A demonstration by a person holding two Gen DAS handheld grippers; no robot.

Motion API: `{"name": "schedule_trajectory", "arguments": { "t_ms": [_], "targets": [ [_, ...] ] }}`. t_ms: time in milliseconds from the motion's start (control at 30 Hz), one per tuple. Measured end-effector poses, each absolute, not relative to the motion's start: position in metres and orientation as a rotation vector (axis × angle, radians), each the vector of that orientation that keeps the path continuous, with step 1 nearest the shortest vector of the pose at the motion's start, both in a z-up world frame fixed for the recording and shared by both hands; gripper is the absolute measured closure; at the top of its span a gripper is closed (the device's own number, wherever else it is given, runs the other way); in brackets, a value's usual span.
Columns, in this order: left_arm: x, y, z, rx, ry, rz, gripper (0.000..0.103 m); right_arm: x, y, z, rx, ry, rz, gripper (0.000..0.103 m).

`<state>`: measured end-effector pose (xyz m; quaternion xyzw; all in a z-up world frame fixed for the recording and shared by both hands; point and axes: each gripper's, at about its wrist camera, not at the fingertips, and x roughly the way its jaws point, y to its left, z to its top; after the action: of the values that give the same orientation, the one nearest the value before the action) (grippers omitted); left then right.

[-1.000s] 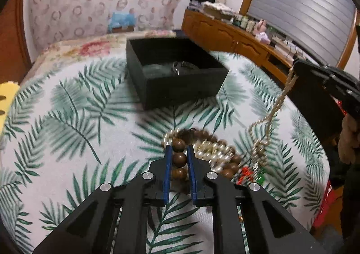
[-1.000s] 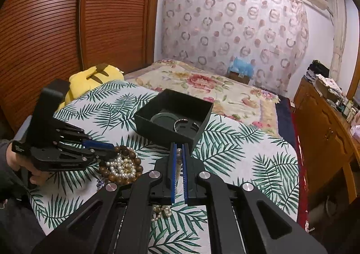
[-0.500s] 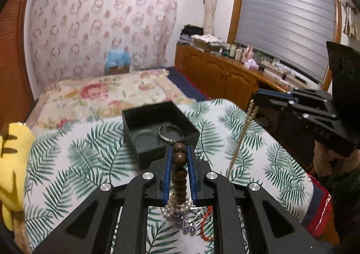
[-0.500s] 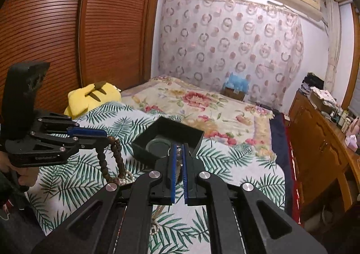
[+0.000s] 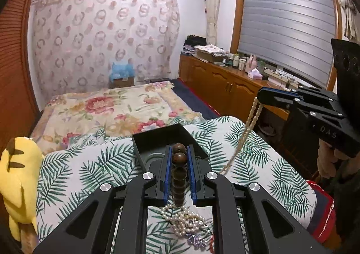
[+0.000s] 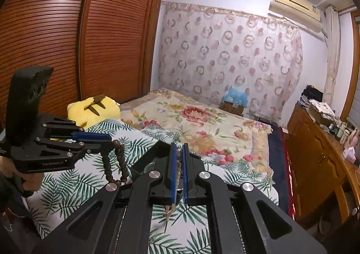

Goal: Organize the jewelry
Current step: 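Lift both pieces over the black box and open both tools inside it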

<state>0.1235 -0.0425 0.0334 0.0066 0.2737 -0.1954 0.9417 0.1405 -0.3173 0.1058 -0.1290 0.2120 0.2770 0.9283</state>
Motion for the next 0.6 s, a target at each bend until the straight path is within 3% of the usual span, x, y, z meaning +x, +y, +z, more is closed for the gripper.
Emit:
{"name": "schedule_trajectory", "arguments": {
  "t_ms": [600],
  "targets": [
    [0.179, -0.038, 0.045, -0.018, 0.581, -0.399, 0.091, 0.191, -0.299, 0.147, -0.271, 0.397, 0.622, 0.097]
  ]
}}
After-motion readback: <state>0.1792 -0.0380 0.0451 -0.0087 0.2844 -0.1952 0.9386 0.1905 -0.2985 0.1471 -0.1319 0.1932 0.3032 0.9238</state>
